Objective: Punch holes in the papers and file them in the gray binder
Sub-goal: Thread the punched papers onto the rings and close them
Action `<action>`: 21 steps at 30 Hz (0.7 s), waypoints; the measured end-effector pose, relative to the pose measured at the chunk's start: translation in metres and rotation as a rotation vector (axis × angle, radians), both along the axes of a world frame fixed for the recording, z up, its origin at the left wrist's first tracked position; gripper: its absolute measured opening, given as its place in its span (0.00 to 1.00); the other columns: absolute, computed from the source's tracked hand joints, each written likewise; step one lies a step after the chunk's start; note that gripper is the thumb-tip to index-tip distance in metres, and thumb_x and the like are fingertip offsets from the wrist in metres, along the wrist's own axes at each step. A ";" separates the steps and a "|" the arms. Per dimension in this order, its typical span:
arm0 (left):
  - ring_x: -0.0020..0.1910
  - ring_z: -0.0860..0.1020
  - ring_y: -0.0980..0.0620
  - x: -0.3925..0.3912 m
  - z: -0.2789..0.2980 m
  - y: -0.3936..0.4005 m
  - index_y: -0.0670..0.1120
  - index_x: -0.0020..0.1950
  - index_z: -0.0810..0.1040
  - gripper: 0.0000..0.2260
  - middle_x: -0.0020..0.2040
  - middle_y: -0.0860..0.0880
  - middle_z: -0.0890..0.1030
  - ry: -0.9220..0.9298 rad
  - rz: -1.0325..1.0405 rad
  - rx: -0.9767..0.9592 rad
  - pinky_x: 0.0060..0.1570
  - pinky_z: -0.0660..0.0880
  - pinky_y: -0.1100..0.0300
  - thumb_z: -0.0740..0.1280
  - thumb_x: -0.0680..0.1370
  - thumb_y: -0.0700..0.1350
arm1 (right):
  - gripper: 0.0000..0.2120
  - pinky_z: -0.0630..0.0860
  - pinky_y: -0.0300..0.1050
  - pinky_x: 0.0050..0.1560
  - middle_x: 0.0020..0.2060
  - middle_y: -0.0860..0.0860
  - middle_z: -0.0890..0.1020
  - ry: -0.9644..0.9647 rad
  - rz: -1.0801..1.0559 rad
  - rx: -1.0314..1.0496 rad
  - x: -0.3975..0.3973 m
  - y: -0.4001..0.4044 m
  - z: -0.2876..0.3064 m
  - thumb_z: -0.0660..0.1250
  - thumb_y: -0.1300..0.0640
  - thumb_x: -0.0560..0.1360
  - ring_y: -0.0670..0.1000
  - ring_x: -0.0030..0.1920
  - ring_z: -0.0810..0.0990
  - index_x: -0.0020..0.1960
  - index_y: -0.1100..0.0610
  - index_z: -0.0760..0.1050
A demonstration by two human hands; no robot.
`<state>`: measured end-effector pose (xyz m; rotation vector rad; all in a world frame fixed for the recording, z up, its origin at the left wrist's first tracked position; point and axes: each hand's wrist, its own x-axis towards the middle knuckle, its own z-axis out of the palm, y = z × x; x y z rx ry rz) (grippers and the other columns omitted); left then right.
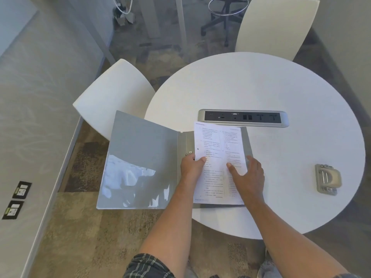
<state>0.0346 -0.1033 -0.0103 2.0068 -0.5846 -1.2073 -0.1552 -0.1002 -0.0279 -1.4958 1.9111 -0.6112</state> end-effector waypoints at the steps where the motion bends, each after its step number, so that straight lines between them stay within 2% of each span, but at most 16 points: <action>1: 0.49 0.85 0.48 0.005 0.000 0.001 0.49 0.50 0.84 0.03 0.49 0.51 0.87 0.060 0.036 -0.005 0.49 0.82 0.55 0.71 0.78 0.44 | 0.36 0.69 0.59 0.73 0.71 0.50 0.73 -0.049 -0.022 0.031 0.001 -0.001 0.000 0.70 0.33 0.74 0.55 0.70 0.73 0.74 0.51 0.66; 3: 0.49 0.86 0.47 0.014 0.001 0.003 0.47 0.53 0.85 0.05 0.50 0.49 0.88 0.181 0.080 -0.006 0.50 0.83 0.51 0.72 0.78 0.43 | 0.37 0.75 0.59 0.67 0.70 0.48 0.75 -0.166 -0.055 0.100 0.005 -0.004 0.002 0.68 0.29 0.73 0.54 0.66 0.76 0.74 0.49 0.65; 4: 0.47 0.87 0.48 0.018 0.001 0.005 0.47 0.53 0.85 0.05 0.49 0.49 0.88 0.236 0.084 -0.008 0.47 0.84 0.52 0.72 0.78 0.43 | 0.37 0.77 0.56 0.62 0.68 0.47 0.76 -0.199 -0.053 0.127 0.006 -0.006 0.002 0.67 0.28 0.73 0.52 0.62 0.78 0.74 0.47 0.65; 6: 0.40 0.87 0.52 0.024 0.005 0.007 0.44 0.56 0.84 0.06 0.46 0.49 0.88 0.331 0.080 -0.027 0.36 0.82 0.59 0.72 0.79 0.41 | 0.39 0.76 0.50 0.53 0.63 0.45 0.80 -0.245 -0.030 0.187 0.007 -0.010 0.002 0.65 0.25 0.72 0.50 0.55 0.80 0.74 0.47 0.65; 8: 0.37 0.86 0.55 0.028 0.010 0.009 0.43 0.57 0.84 0.07 0.43 0.50 0.88 0.393 0.081 -0.054 0.33 0.80 0.62 0.71 0.79 0.39 | 0.42 0.75 0.48 0.51 0.55 0.40 0.81 -0.306 -0.040 0.258 0.005 -0.013 0.002 0.63 0.22 0.69 0.49 0.53 0.83 0.73 0.48 0.67; 11: 0.47 0.84 0.48 0.034 0.013 0.010 0.42 0.58 0.83 0.08 0.49 0.47 0.87 0.527 0.079 -0.082 0.48 0.82 0.55 0.71 0.79 0.38 | 0.41 0.72 0.44 0.43 0.55 0.42 0.81 -0.283 -0.048 0.312 0.001 -0.014 0.001 0.60 0.19 0.67 0.49 0.53 0.84 0.67 0.48 0.72; 12: 0.50 0.84 0.47 0.035 0.014 0.010 0.41 0.60 0.83 0.10 0.51 0.46 0.87 0.591 0.076 -0.092 0.50 0.82 0.53 0.71 0.79 0.38 | 0.41 0.72 0.44 0.43 0.55 0.42 0.81 -0.277 -0.049 0.318 0.000 -0.014 0.001 0.59 0.18 0.66 0.49 0.53 0.84 0.65 0.47 0.73; 14: 0.52 0.84 0.45 0.037 0.017 0.011 0.38 0.63 0.80 0.13 0.55 0.44 0.86 0.733 0.067 -0.127 0.47 0.83 0.53 0.71 0.79 0.38 | 0.39 0.75 0.47 0.47 0.52 0.42 0.83 -0.313 -0.052 0.340 0.000 -0.016 0.002 0.57 0.17 0.66 0.50 0.51 0.84 0.60 0.46 0.76; 17: 0.54 0.83 0.45 0.038 0.018 0.011 0.35 0.69 0.77 0.20 0.59 0.42 0.84 0.860 0.050 -0.182 0.49 0.84 0.51 0.71 0.77 0.38 | 0.37 0.81 0.50 0.45 0.47 0.48 0.87 -0.489 -0.011 0.454 0.006 -0.022 0.006 0.56 0.19 0.69 0.52 0.44 0.88 0.56 0.48 0.80; 19: 0.54 0.83 0.45 0.037 0.017 0.010 0.36 0.69 0.77 0.19 0.58 0.42 0.85 0.841 0.040 -0.175 0.51 0.84 0.51 0.70 0.78 0.38 | 0.31 0.83 0.52 0.48 0.47 0.50 0.89 -0.686 0.007 0.578 0.006 -0.024 0.005 0.61 0.24 0.72 0.54 0.45 0.89 0.54 0.48 0.85; 21: 0.53 0.83 0.46 0.036 0.015 0.009 0.36 0.66 0.79 0.15 0.57 0.42 0.85 0.713 0.022 -0.135 0.50 0.83 0.53 0.70 0.79 0.37 | 0.27 0.83 0.59 0.55 0.53 0.54 0.88 -0.902 -0.001 0.634 0.002 -0.024 0.003 0.70 0.30 0.73 0.59 0.52 0.88 0.58 0.51 0.86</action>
